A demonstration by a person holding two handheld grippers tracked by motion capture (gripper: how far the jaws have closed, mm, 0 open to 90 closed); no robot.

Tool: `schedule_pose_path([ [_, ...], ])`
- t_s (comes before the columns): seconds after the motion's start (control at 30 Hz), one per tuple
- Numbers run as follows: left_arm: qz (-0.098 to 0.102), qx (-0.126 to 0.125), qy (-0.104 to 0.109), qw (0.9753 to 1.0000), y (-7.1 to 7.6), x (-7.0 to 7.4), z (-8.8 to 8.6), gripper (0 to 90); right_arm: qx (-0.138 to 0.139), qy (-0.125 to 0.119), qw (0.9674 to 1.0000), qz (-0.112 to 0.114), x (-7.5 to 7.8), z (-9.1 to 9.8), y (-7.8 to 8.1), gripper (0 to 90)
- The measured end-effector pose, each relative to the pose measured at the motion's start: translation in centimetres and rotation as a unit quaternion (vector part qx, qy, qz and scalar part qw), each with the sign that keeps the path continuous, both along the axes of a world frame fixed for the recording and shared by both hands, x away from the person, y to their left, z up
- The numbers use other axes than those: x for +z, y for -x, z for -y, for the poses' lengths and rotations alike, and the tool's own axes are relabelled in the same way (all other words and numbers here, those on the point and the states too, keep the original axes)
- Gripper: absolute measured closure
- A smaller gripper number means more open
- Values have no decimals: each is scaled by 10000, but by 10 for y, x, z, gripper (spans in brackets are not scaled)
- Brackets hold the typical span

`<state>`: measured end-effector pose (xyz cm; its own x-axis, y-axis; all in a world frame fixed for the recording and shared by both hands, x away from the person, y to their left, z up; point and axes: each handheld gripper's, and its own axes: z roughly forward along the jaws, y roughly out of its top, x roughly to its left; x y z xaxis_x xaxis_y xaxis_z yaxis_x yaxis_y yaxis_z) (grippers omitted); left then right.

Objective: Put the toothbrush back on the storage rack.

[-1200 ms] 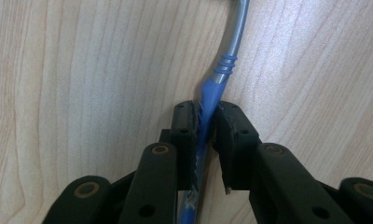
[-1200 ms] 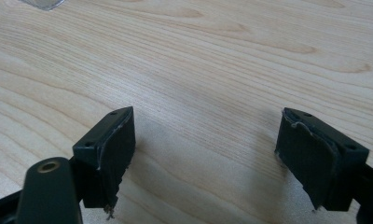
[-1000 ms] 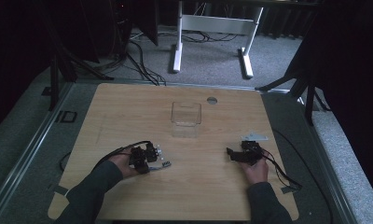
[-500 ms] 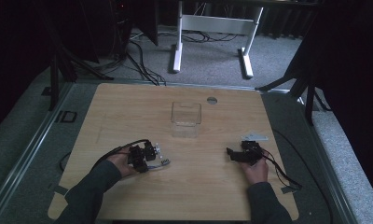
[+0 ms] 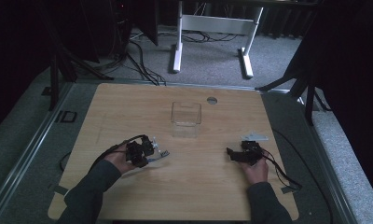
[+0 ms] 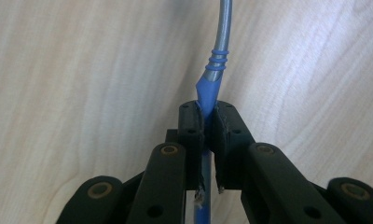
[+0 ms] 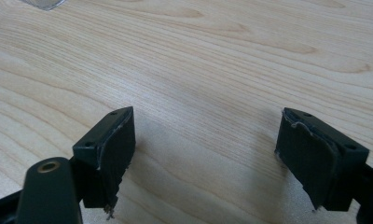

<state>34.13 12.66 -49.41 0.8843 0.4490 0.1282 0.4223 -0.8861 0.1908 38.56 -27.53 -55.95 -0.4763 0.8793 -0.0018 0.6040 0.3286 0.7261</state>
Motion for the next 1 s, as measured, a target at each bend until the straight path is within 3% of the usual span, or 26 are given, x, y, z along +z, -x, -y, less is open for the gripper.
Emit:
schedule_pose_path([
  [0.53,262,214,263,9991,-3,9,-2,823,3,-2,10000,0,0,0,0,193],
  [1.0,537,506,502,9960,-4,16,-4,823,10,-1,10000,-2,0,0,0,193],
])
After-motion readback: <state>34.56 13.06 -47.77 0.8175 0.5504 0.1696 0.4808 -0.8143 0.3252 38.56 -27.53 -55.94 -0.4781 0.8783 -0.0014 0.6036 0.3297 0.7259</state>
